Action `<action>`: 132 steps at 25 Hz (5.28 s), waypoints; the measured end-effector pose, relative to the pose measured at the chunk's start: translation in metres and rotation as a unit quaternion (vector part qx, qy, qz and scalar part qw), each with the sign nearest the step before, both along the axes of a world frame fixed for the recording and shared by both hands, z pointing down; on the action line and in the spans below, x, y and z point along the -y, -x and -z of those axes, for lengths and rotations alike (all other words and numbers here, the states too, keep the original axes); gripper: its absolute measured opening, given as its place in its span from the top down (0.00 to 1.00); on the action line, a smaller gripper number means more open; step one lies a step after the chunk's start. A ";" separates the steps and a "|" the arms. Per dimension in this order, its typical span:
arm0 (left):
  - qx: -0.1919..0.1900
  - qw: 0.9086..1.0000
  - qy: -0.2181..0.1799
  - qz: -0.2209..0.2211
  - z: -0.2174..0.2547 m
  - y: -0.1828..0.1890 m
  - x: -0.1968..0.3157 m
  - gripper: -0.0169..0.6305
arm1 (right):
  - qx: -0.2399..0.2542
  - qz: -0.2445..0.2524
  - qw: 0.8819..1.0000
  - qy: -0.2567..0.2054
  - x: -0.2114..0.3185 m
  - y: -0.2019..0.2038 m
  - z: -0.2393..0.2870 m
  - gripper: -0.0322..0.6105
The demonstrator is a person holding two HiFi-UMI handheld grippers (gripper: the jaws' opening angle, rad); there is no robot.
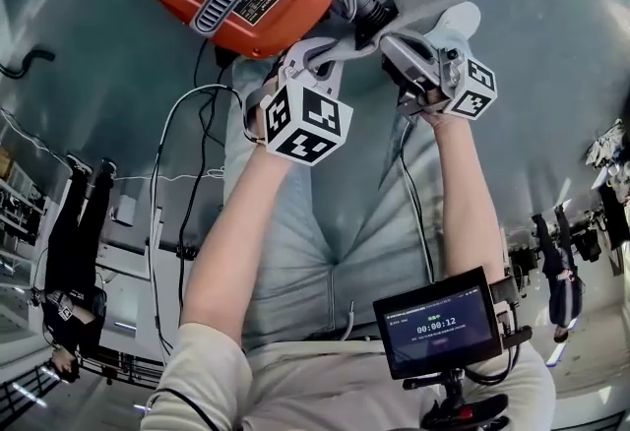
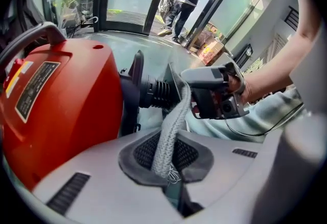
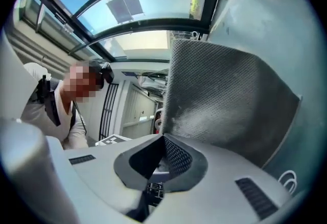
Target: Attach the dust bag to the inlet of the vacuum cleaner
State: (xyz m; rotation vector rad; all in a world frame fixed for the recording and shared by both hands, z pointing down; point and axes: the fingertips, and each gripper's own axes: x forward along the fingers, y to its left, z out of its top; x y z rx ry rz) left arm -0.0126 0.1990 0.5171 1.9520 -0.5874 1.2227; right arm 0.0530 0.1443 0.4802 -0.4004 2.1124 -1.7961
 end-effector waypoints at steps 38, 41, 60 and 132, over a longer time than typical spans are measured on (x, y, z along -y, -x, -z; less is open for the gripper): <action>-0.171 0.925 0.095 0.325 0.109 -0.032 -0.049 0.67 | -0.002 0.071 0.995 0.065 0.050 -0.009 -0.047 0.96; -0.289 0.806 0.191 0.480 0.057 -0.101 -0.057 0.68 | -0.011 0.110 0.992 0.060 0.050 -0.006 -0.047 0.96; -0.354 0.614 -0.040 0.704 0.003 0.002 0.027 0.97 | 0.024 0.084 0.994 0.062 0.068 0.018 -0.033 0.96; -0.398 0.595 0.074 0.694 0.010 0.049 0.054 0.97 | -0.120 0.120 0.985 -0.006 0.064 0.014 -0.005 0.94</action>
